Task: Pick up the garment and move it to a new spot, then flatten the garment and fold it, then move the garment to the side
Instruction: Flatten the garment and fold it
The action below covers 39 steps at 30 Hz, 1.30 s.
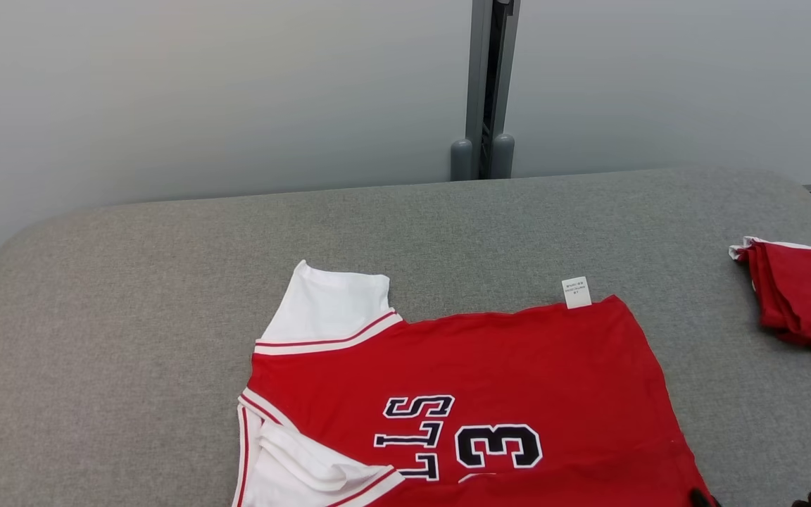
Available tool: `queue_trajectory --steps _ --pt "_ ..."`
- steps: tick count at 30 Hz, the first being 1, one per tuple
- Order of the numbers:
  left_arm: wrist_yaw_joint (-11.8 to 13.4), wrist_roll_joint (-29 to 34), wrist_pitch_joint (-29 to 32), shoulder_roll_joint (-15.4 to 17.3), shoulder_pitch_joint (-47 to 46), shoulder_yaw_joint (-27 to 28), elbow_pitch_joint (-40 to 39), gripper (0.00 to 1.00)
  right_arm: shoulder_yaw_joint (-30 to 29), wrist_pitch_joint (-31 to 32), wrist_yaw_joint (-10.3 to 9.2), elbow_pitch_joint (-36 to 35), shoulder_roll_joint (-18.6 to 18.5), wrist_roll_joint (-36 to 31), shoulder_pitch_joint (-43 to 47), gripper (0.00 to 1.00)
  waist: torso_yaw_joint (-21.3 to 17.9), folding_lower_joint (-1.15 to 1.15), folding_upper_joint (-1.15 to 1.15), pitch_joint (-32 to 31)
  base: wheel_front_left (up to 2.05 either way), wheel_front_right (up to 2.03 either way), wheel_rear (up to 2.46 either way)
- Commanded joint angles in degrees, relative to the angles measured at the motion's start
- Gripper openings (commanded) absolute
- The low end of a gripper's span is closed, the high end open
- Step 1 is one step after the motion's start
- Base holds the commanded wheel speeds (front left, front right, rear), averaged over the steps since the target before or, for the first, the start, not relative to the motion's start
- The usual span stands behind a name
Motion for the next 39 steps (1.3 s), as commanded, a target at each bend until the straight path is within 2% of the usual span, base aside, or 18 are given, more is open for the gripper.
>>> queue_trajectory --steps 1,2,6,11,16,20,29,39 --pt "0.7 0.1 0.6 0.5 0.6 0.1 -0.4 0.81 -1.7 0.5 -0.03 -0.3 -0.3 -0.9 0.7 1.0 0.1 0.0 0.0 0.0 0.0 0.0 0.0" --pt "0.9 0.1 1.5 0.7 0.9 -0.1 -0.5 1.0 -2.7 0.7 -0.02 -0.8 0.1 -2.0 0.9 1.0 0.2 0.0 0.0 -0.1 0.0 0.0 0.0" --pt "2.2 0.2 2.4 1.1 1.3 0.2 -2.1 1.0 -5.8 1.8 -0.01 -3.2 0.8 -5.2 1.0 1.0 0.4 0.0 0.0 -0.1 0.0 0.0 0.0" --pt "4.0 0.5 0.3 1.3 -0.3 2.2 -5.4 1.0 -8.3 0.8 -0.01 -8.8 1.0 -10.7 0.0 1.0 0.8 0.0 0.0 0.2 0.0 0.0 0.0" --pt "4.7 0.8 -6.2 -0.1 -5.5 4.8 -10.4 1.0 -6.1 -3.7 -0.02 -18.4 1.1 -18.2 -2.2 1.0 0.8 0.0 0.0 1.5 0.0 0.0 0.0" --pt "5.2 2.2 -9.0 -1.0 -9.8 5.4 -11.2 1.0 -3.3 -6.7 -0.02 -23.8 -0.1 -23.5 -4.4 1.0 0.5 0.0 0.0 2.8 0.0 0.0 0.0" --pt "4.2 6.6 -11.5 -3.7 -15.7 6.0 -11.4 1.0 0.6 -13.4 -0.01 -30.7 0.2 -30.9 -6.7 1.0 -0.8 0.0 0.0 5.0 0.0 0.0 0.0" --pt "2.1 11.4 -11.6 -7.0 -15.6 6.1 -10.1 1.0 0.8 -16.3 -0.02 -29.7 1.1 -30.4 -6.4 1.0 -1.7 0.0 0.0 5.8 0.0 0.0 0.0"
